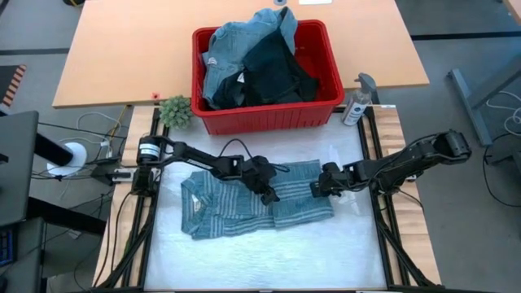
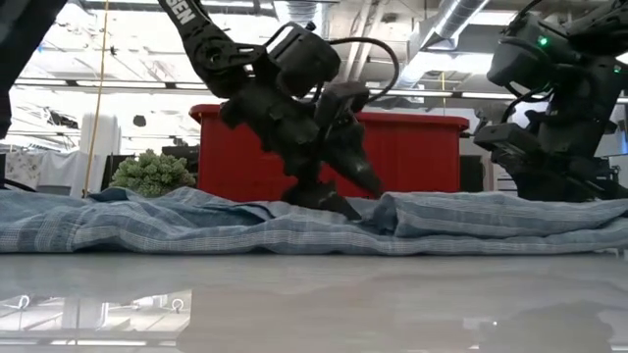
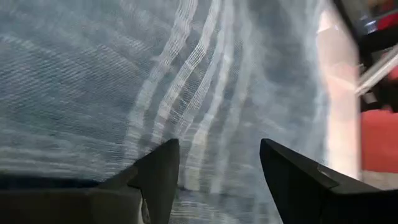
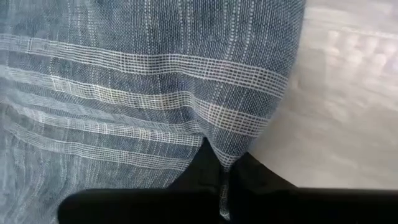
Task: Fold Laundry from Bin
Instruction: Fold the blue polo shirt
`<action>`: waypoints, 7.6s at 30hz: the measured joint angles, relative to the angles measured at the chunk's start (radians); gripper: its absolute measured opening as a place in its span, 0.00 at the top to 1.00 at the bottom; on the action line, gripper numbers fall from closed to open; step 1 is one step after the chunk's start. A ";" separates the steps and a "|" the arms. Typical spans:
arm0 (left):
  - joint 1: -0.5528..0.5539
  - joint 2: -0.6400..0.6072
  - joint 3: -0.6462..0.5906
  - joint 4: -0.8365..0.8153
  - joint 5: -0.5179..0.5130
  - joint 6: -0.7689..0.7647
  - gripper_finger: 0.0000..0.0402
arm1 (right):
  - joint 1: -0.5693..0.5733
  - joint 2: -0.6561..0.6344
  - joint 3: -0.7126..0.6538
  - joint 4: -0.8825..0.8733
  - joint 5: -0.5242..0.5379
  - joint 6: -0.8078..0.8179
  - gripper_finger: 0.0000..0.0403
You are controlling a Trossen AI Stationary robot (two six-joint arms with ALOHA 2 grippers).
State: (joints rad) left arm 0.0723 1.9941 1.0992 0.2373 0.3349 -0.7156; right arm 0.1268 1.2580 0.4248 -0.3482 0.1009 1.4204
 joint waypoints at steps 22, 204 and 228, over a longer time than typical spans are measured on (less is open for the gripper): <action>0.108 -0.115 0.091 -0.246 0.183 0.343 0.56 | 0.002 -0.036 0.010 -0.013 0.005 -0.042 0.94; -0.146 -0.027 0.225 -0.394 -0.253 0.206 1.00 | 0.085 0.027 0.815 -0.644 0.216 -0.321 0.94; -0.185 -0.191 0.609 -1.348 -0.252 0.422 1.00 | 0.095 0.058 0.814 -0.515 0.238 -0.382 0.94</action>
State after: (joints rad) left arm -0.1131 1.8035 1.7087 -1.1111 0.0830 -0.2932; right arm 0.2218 1.3159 1.2391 -0.8632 0.3391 1.0383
